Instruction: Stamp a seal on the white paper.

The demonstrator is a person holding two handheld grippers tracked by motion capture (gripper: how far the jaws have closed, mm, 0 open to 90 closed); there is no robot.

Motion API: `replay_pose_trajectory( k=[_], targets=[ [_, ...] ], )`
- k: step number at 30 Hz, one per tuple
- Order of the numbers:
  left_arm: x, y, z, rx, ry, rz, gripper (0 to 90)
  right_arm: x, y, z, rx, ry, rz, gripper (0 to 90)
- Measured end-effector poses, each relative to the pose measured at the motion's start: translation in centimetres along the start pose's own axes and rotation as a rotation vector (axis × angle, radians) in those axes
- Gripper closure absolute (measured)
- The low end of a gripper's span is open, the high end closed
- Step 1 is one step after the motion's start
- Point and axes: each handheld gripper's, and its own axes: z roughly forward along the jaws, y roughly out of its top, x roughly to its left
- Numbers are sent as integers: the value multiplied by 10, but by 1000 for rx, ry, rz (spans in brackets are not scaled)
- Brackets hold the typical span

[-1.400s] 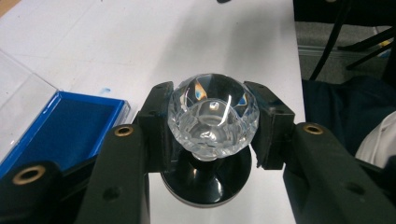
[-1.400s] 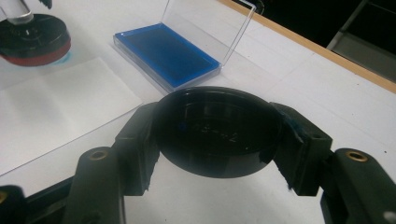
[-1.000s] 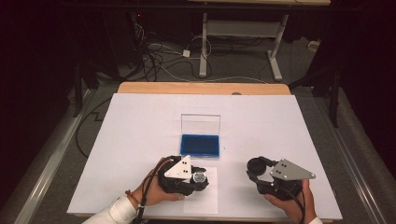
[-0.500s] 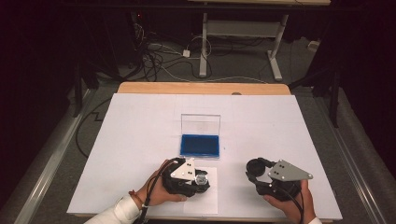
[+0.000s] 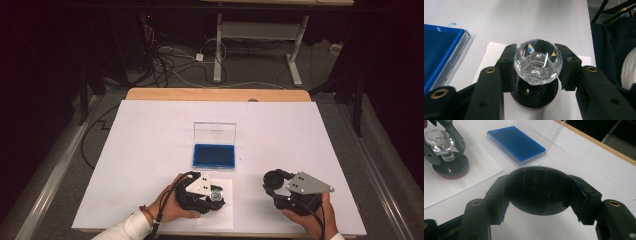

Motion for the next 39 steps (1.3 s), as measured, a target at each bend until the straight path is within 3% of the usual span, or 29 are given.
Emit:
replay_pose_trajectory(
  k=[10,21,39],
  targets=[
    [3,-5,-1,-3,-10,-26,540,0,0,0,1,-2,1,384],
    [2,-2,-1,33,7,-4,542,1,0,0,4,-1,-3,384],
    [3,-1,-1,46,0,-24,543,2,0,1,5,-2,-3,384]
  ],
)
